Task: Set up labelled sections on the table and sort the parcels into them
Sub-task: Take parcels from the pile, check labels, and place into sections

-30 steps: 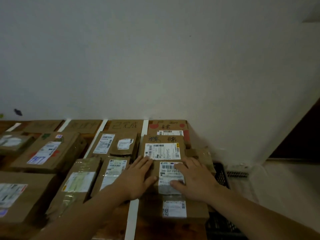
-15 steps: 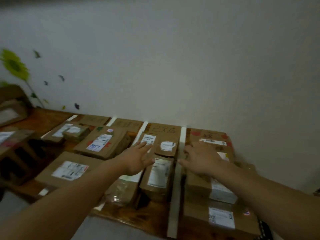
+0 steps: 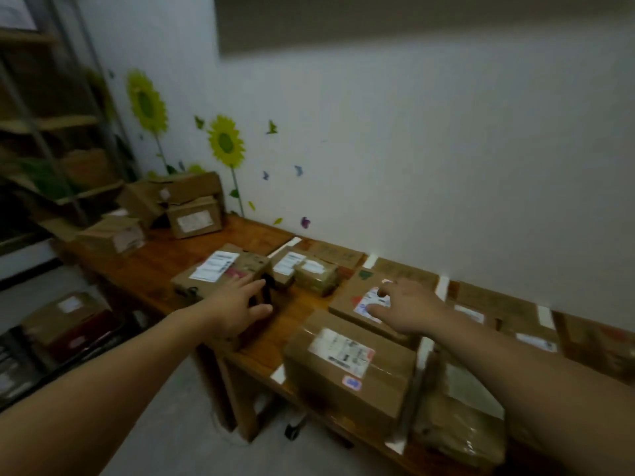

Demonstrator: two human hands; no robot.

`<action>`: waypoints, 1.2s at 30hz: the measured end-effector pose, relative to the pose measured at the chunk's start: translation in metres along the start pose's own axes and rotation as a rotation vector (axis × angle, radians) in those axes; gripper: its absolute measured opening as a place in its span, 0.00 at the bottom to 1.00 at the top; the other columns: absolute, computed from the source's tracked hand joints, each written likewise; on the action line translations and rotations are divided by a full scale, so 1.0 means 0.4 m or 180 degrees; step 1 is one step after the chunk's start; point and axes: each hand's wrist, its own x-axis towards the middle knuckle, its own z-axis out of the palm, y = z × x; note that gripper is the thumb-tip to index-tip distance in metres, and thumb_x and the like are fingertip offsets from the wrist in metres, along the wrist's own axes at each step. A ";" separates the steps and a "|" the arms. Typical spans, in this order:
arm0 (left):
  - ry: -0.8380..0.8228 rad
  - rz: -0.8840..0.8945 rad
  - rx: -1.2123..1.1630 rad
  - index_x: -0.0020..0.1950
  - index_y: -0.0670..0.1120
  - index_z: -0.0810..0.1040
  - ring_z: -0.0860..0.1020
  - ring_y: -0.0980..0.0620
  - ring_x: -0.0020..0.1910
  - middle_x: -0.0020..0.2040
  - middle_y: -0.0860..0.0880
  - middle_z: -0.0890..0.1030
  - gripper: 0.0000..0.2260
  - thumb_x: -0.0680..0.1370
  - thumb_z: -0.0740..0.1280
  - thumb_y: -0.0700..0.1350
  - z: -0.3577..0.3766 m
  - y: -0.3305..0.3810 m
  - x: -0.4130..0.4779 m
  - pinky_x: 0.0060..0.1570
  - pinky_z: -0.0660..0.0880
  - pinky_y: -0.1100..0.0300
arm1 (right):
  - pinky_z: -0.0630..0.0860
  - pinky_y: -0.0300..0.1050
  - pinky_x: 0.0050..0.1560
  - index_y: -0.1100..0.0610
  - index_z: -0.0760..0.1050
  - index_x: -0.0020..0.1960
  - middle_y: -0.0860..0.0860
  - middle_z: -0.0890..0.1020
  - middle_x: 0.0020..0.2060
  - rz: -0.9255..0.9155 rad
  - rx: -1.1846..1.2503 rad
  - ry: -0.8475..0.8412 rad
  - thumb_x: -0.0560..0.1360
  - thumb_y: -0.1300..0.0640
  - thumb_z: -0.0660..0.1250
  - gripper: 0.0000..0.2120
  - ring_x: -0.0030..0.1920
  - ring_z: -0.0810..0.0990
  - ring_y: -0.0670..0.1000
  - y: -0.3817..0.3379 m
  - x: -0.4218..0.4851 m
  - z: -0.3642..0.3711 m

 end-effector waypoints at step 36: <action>0.0334 -0.1282 -0.1193 0.77 0.50 0.53 0.52 0.44 0.77 0.78 0.45 0.53 0.30 0.79 0.60 0.57 -0.441 -1.784 0.726 0.74 0.53 0.45 | 0.70 0.52 0.65 0.52 0.67 0.70 0.53 0.71 0.68 -0.0501 0.0838 -0.0800 0.76 0.37 0.60 0.28 0.66 0.71 0.54 -1.575 1.460 0.274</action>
